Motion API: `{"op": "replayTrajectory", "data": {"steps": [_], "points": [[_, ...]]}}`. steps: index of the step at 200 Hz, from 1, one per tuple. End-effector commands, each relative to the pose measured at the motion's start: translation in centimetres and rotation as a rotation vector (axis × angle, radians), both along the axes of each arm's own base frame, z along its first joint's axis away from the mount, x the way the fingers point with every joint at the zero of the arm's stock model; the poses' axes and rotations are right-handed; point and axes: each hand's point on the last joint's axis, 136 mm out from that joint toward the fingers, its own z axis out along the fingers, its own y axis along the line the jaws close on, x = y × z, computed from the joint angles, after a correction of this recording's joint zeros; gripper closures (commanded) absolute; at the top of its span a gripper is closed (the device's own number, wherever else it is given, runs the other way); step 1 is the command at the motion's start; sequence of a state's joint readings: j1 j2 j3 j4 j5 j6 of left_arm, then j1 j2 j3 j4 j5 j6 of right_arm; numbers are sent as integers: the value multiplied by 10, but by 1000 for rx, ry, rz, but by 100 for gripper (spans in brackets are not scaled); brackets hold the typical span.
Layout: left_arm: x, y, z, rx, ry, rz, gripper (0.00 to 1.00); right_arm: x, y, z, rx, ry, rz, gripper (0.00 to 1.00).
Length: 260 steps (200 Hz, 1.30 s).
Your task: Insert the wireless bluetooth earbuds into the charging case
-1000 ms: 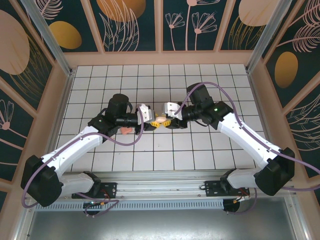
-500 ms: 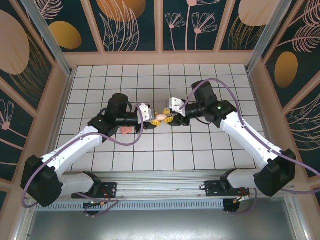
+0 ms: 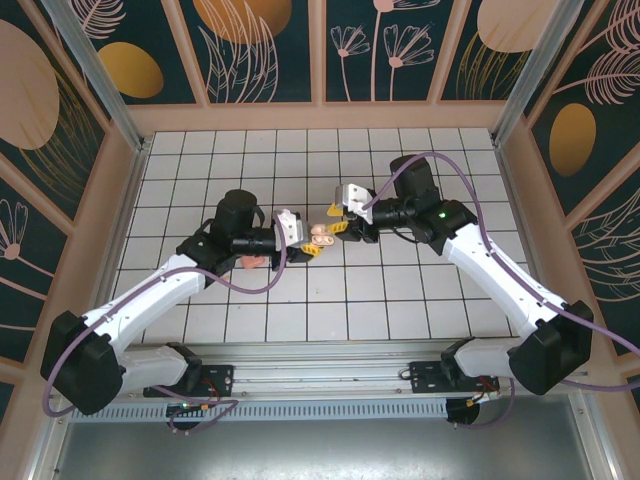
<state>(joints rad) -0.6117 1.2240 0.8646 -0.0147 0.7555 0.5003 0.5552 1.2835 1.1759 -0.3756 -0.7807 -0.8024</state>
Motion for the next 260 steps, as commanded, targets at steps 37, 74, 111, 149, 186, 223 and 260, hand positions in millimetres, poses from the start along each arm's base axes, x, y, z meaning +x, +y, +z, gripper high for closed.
{"op": "replayTrajectory", "data": {"steps": [37,74,111,149,186,223,260], "points": [[-6,-5,19,-141,23,-8,90,6,-12,25,108,6,-38,61],[-1,-6,21,-203,55,13,90,6,-14,34,154,47,-51,57],[0,-7,27,-238,65,5,90,-4,-15,29,135,64,1,54],[-3,-8,29,-245,71,-11,90,-15,-11,27,142,79,70,45],[-2,-8,32,-252,69,-11,89,-16,-6,26,135,99,98,43],[-4,-8,36,-258,66,-14,89,-13,-4,22,124,96,85,40],[-4,-8,36,-252,66,-13,89,-12,-1,21,125,108,79,39]]}}
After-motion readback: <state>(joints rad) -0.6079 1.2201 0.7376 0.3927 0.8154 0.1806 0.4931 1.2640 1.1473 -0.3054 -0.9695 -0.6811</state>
